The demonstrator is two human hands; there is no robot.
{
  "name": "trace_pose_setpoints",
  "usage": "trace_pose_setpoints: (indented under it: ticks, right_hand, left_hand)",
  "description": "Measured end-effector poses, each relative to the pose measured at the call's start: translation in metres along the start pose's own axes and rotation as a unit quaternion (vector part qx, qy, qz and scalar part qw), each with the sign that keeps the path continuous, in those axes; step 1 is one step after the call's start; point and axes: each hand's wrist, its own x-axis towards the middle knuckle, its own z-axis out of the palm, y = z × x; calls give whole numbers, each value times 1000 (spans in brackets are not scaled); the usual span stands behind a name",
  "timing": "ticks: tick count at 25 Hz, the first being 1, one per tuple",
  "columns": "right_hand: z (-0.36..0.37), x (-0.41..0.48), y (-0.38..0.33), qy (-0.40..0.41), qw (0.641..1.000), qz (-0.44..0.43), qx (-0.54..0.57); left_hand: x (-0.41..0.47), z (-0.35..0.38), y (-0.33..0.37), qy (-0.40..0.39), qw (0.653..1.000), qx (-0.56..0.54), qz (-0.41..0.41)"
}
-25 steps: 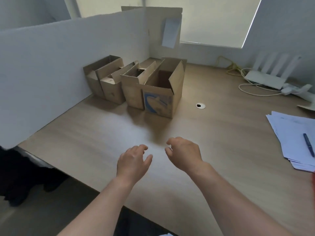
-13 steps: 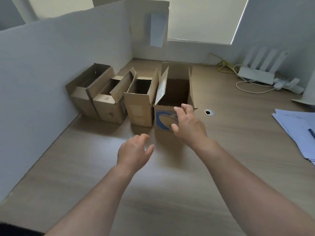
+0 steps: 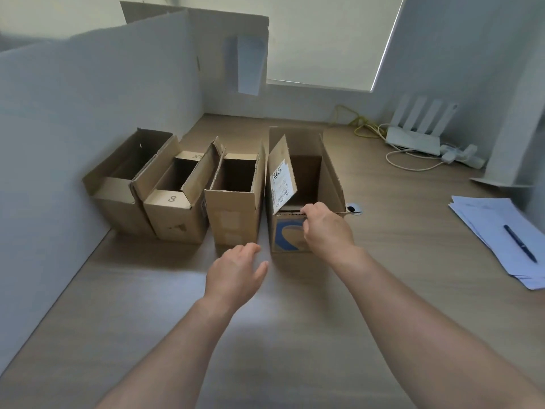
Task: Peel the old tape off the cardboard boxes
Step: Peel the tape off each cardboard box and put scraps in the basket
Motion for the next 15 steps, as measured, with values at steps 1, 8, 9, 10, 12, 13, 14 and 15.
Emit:
trace_pose_setpoints:
  ticks: [1, 8, 9, 10, 12, 13, 14, 15]
  right_hand:
    - [-2, -3, 6, 10, 1000, 8, 8]
    - [-23, -41, 57, 40, 997, 55, -29]
    - [-27, -47, 65, 45, 996, 65, -33]
    - [-30, -53, 74, 47, 995, 74, -38]
    - [-34, -66, 95, 46, 994, 89, -47]
    - [-36, -74, 108, 46, 993, 95, -48]
    - [-39, -82, 121, 44, 993, 102, -44]
    - [-43, -90, 135, 41, 993, 105, -36]
  left_hand:
    - [-2, 3, 3, 1, 1000, -2, 1]
    - [-21, 19, 37, 0, 1000, -5, -7]
    - [-23, 21, 43, -1, 1000, -2, -10]
    - [-24, 22, 47, -2, 1000, 0, -14]
    - [-28, 26, 57, -8, 1000, 2, -25]
    - [-30, 29, 65, -12, 1000, 0, -29]
    - [-32, 32, 72, -15, 999, -5, -32]
    - [-35, 36, 79, -17, 999, -12, -35]
